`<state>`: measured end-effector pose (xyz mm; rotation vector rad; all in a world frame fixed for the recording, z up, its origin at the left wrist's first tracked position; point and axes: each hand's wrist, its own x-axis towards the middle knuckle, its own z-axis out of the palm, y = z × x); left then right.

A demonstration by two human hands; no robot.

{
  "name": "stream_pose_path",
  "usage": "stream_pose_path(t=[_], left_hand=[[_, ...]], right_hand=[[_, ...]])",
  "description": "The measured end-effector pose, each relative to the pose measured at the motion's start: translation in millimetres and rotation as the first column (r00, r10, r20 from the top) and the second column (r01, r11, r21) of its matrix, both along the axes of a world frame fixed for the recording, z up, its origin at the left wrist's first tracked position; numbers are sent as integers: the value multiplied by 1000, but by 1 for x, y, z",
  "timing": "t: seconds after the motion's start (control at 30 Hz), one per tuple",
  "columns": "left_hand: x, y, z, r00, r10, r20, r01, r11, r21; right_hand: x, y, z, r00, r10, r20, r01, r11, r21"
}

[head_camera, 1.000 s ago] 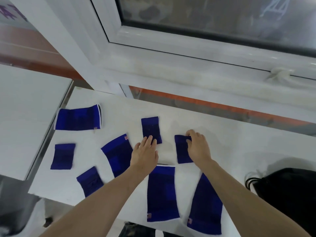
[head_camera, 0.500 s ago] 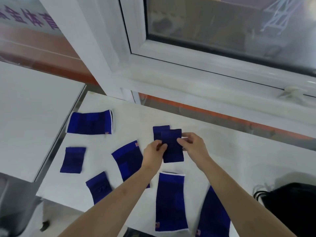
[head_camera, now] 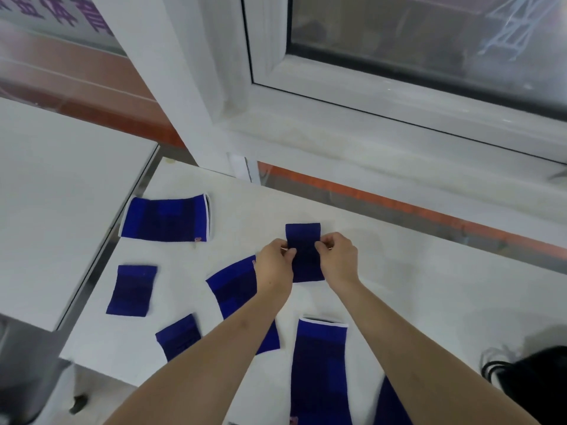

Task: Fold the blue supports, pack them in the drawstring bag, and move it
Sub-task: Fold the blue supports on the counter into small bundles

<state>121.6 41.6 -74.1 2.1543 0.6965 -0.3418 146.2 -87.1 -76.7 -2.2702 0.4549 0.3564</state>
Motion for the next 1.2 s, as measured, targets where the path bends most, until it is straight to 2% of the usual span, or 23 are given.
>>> stream_pose_path(t=[0.13,0.3,0.4,0.53,0.7,0.8,0.9,0.97,1.07,1.13,1.2], left_hand=[[2,1,-10,997,-49,-60,51,998,40],[0,-1,-15,997,-52,-51,54,997,53],[5,-3,-13,997,-4,-74,1,999,-36],[14,-4,-5,977,163,-137,-192,952,-240],[19,-6,-3,986,61,-154,-91,976,-198],[17,-5,5,996,-1,-94,-28,954,-300],[13,0,17,998,-33,45,49,916,-398],[9,5,24,980,-106,171,153,944,-291],[-3,14,26,870,-339,358,359,933,11],[-13,20,16,799,-494,342,485,866,120],[-25,22,4,759,-610,229,588,792,164]], right_hand=[[0,-1,-9,1000,-2,-23,0,998,-62],[1,-3,-12,1000,16,-20,-17,997,-71],[1,-5,-12,999,9,-33,-11,999,-49],[3,-10,-11,999,-16,-50,17,1000,7],[7,-18,-9,992,-44,-119,60,989,133],[5,-27,3,986,-53,-156,108,923,370],[0,-38,21,997,-60,-50,77,857,510],[-6,-47,27,995,-23,96,-22,896,444],[-23,-63,24,925,184,333,-239,962,130],[-41,-75,8,811,385,440,-375,920,-114],[-57,-83,-7,784,487,386,-454,873,-179]])
